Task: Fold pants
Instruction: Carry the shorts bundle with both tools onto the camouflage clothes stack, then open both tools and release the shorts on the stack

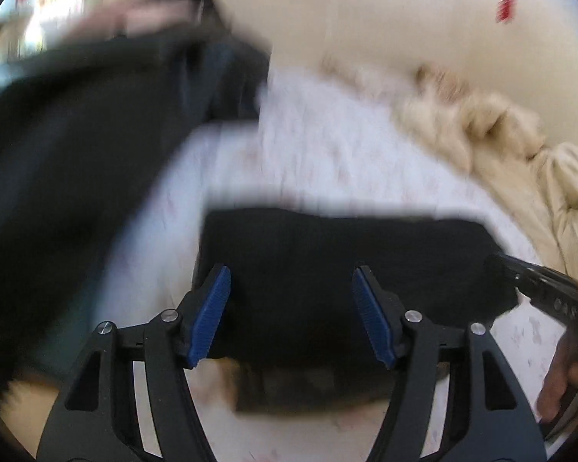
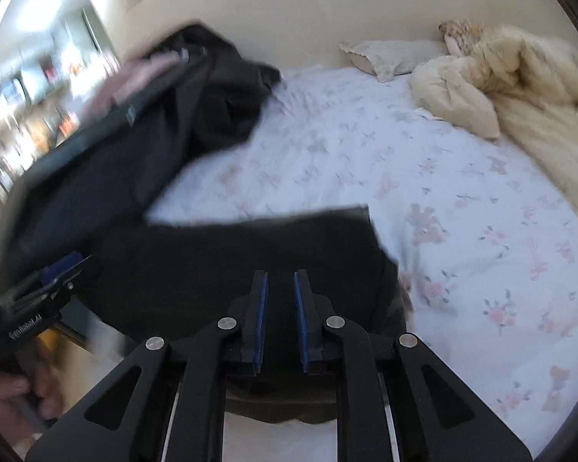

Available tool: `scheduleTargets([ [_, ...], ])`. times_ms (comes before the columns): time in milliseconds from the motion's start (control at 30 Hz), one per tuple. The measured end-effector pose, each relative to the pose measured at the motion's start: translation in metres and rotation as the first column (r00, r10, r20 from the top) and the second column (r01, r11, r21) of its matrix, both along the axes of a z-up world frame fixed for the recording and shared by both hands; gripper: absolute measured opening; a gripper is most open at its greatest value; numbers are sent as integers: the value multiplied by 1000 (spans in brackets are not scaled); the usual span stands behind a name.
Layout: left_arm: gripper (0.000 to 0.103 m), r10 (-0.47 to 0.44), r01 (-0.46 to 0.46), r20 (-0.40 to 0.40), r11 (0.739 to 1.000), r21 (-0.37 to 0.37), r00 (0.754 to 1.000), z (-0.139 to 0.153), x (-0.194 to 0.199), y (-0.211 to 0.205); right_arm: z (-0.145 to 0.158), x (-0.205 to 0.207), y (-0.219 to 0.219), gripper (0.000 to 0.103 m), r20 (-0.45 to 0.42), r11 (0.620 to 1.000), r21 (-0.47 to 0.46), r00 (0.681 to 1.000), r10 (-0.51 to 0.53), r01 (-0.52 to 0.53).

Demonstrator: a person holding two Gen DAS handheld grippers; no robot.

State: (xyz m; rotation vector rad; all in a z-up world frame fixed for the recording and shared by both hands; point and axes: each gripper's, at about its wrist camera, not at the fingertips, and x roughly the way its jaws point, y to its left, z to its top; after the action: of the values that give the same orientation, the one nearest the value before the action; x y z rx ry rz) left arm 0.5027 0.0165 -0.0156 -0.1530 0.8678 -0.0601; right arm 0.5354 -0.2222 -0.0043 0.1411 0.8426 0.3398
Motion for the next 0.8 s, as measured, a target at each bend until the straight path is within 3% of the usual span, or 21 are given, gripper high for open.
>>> scheduleTargets([
  [33,65,30,-30,-49,1000,-7,998,-16,1,3,-14,0,3,15,-34,1000,-9,999,-13,13],
  [67,77,48,-48,-45,999,-11,998,-24,0,6,-24,1,3,14,-54,999,-20,998,-26,25],
  [133,94,68,-66,-34,996,56,997,-37,-1,2,-55,10,8,11,-105,995,-92,994,-41,31],
  [200,94,79,-78,-25,996,31,997,-37,-4,5,-58,12,8,12,-114,995,-90,992,-61,51],
  [300,94,114,-119,-86,992,-49,990,-27,-11,19,-43,0,-5,14,-116,998,-19,991,-59,58],
  [400,92,97,-98,-38,994,-38,995,-1,-47,23,-15,-28,-20,16,-69,999,24,997,-34,36],
  [467,93,87,-87,-3,996,10,996,16,-77,20,6,-52,-28,16,-40,999,51,999,-16,18],
  [533,93,79,-79,33,997,15,996,30,-108,18,27,-84,-32,32,-2,997,79,1000,4,-3],
  [567,93,80,-81,51,997,19,995,38,-125,16,35,-95,-33,59,11,997,79,1000,7,-8],
  [600,93,84,-85,68,996,22,994,45,-138,15,44,-111,-32,75,30,996,84,1000,10,-12],
  [700,93,103,-109,151,994,33,983,69,-193,11,65,-155,-26,76,59,995,98,998,19,-25],
  [800,93,109,-116,169,993,36,980,82,-230,7,77,-203,-17,80,87,995,80,995,46,-53],
])
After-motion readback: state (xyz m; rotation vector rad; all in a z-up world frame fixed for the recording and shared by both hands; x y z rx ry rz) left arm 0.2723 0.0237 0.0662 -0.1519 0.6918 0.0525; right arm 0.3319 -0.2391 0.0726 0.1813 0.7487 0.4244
